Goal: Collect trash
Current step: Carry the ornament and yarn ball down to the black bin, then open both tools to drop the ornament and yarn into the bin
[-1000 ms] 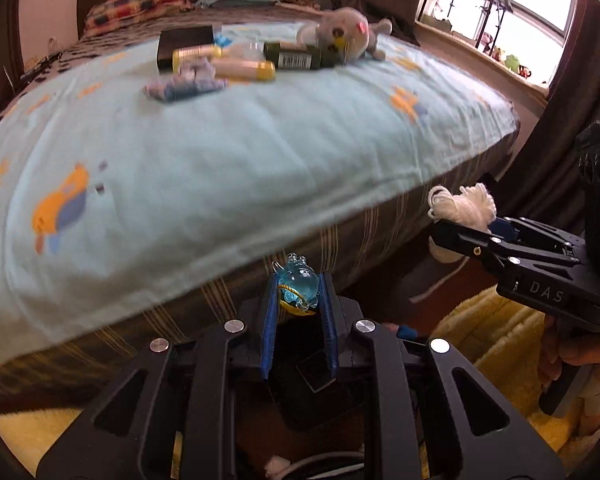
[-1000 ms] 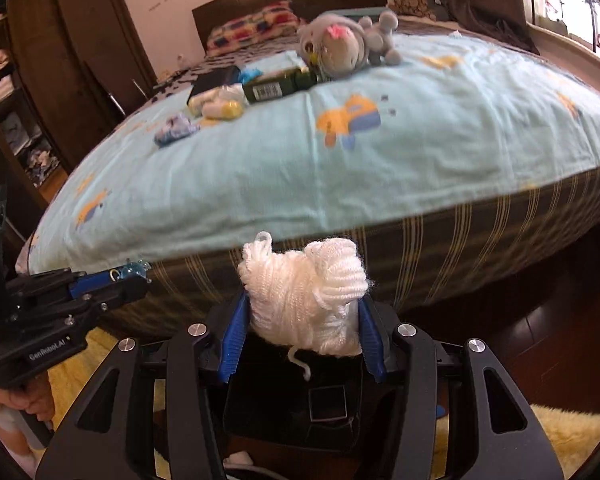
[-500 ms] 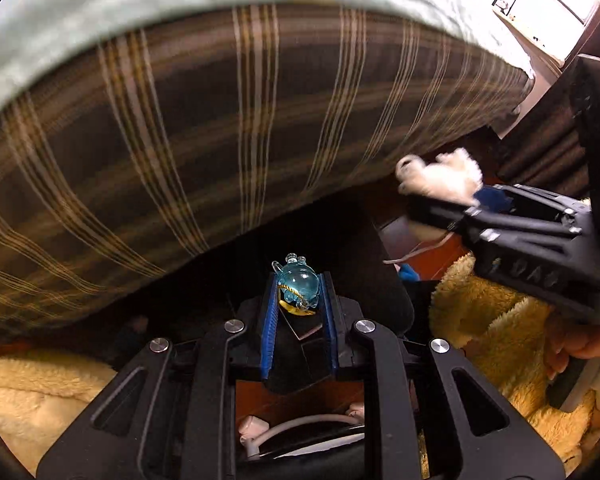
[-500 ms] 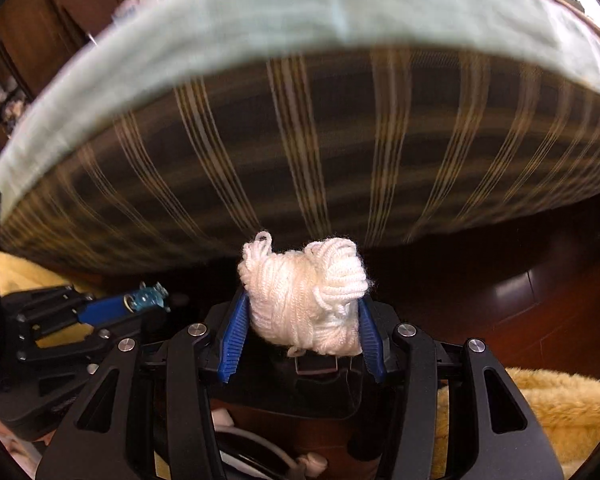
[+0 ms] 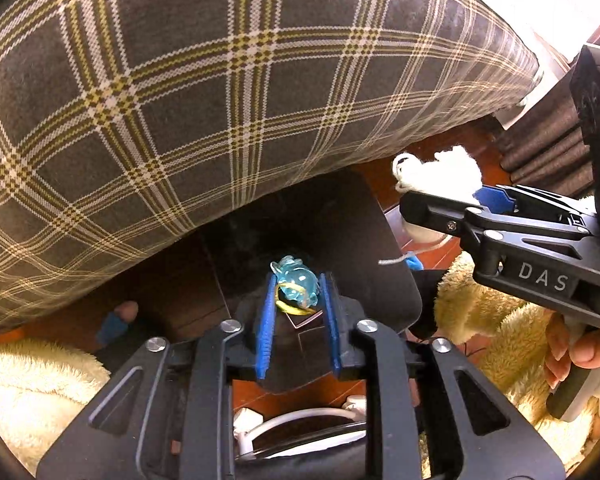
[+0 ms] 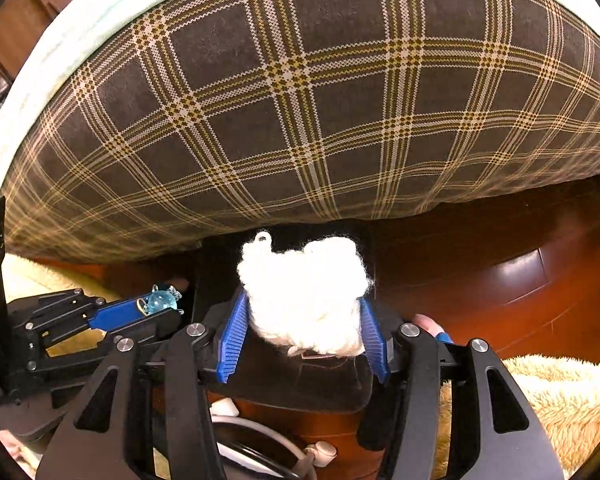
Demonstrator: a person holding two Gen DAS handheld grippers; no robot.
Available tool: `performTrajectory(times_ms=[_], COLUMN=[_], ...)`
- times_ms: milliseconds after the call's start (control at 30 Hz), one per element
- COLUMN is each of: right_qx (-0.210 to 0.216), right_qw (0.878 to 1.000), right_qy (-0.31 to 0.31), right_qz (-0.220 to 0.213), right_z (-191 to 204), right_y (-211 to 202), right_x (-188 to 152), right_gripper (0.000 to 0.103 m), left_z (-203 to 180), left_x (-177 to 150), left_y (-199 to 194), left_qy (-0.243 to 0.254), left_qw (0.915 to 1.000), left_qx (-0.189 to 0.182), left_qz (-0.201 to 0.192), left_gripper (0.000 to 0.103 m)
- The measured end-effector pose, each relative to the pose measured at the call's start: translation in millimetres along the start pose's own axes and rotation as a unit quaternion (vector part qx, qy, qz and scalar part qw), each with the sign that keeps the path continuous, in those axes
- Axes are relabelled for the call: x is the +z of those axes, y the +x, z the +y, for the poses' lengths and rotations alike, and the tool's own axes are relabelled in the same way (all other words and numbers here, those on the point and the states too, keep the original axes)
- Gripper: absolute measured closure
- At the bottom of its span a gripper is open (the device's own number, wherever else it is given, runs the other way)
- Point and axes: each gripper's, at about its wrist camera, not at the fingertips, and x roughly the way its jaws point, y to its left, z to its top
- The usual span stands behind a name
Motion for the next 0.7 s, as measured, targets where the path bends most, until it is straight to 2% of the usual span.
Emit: performTrajectory(times_ms=[67, 133, 200, 300, 367, 533, 700], right_qx=[-0.002, -0.008, -0.014, -0.014, -0.015, -0.014, -0.001], right_qw=[1.000, 1.000, 1.000, 0.999, 0.999, 0.998, 0.996], right_qy=[0.004, 0.009, 0.015, 0.023, 0.026, 0.031, 0.040], right_qz=[-0.002, -0.007, -0.013, -0.019, -0.024, -0.043, -0.075], right_z=[-2, -3, -9, -20, -25, -35, -43], right_y=[-2, -8, -13, -21, -25, -47, -81], right_x=[6, 7, 11, 15, 16, 19, 31], right_gripper=[0.046, 0.038, 0.034, 0.033, 0.031, 0.028, 0.026], left_z=[2, 5, 7, 8, 8, 3, 0], left_x=[-3, -2, -2, -1, 1, 4, 7], left_y=[1, 0, -2, -8, -16, -35, -62], left_qy=[-0.003, -0.007, -0.011, -0.013, -0.015, -0.003, 0.010], left_qw=[1.0000, 1.0000, 0.9999, 0.9998, 0.9995, 0.9985, 0.9963], left_qx=[0.003, 0.005, 0.006, 0.012, 0.015, 0.026, 0.037], left_qz=[-0.004, -0.004, -0.005, -0.013, -0.022, -0.047, -0.077], left_gripper=[0.072, 0.068, 0.063, 0.057, 0.048, 0.036, 0.031])
